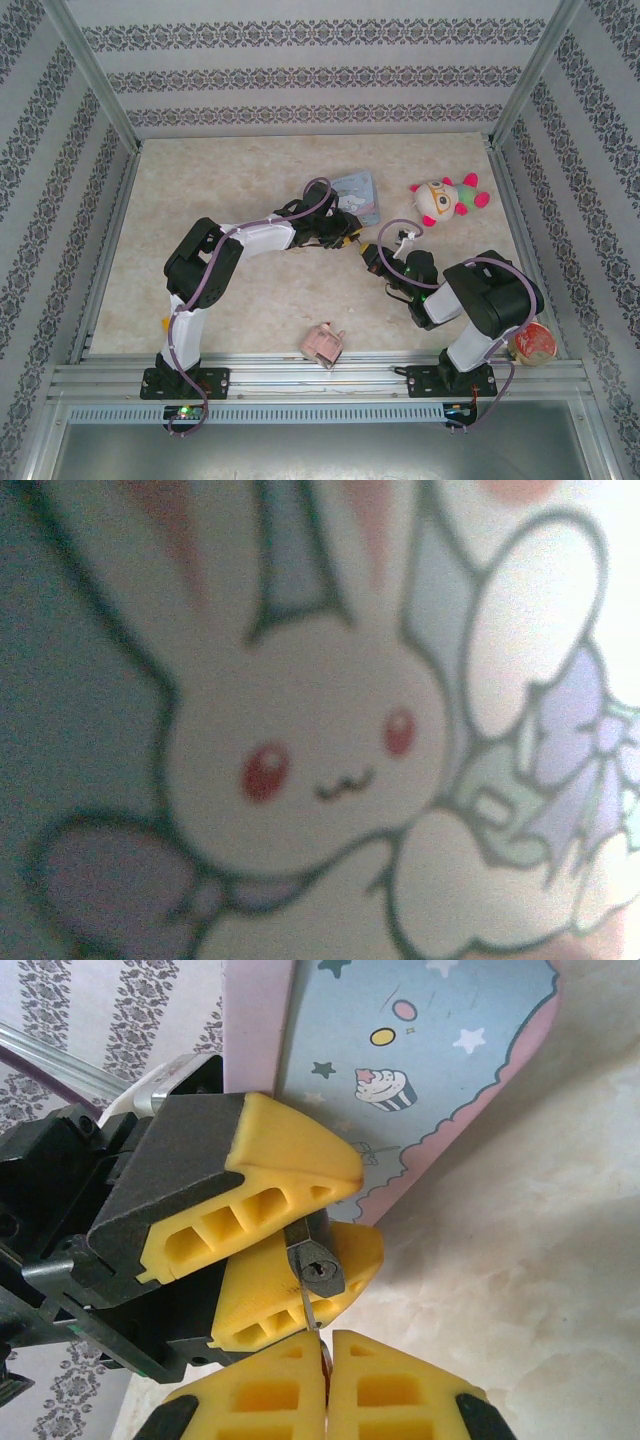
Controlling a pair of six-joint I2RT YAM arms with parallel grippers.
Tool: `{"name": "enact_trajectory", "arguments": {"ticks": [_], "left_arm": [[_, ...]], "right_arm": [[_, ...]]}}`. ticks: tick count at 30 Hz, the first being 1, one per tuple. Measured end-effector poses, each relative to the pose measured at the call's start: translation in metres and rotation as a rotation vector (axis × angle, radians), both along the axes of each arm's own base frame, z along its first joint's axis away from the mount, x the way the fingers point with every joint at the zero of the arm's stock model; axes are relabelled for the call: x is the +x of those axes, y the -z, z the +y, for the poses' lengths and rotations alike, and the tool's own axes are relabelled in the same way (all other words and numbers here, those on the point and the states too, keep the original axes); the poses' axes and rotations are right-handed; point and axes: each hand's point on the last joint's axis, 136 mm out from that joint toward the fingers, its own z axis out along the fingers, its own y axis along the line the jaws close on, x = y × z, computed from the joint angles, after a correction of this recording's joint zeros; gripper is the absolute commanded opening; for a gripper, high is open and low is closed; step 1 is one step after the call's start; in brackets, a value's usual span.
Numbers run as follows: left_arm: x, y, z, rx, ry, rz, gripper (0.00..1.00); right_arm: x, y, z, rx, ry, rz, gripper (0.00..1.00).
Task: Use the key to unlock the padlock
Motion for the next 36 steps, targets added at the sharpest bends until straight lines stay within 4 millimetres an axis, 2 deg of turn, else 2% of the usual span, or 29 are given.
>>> {"name": "enact_trajectory", "arguments": {"ticks": [15,29,36], "left_arm": [[0.000,0.000,0.000,-0.001,0.000,-0.001,0.20],[0.000,0.000,0.000,-0.002,-0.001,-0.002,0.20],[0.001,-0.001,0.000,-0.005,-0.004,0.000,0.20]], "right_arm": [[0.002,0.012,-0.002,-0.013,0.007,0.031,0.00],[0.003,0.011,-0.001,-0.011,0.007,0.028,0.00],[0.003,0.001,-0.002,-0.002,0.007,0.003,0.00]]}}
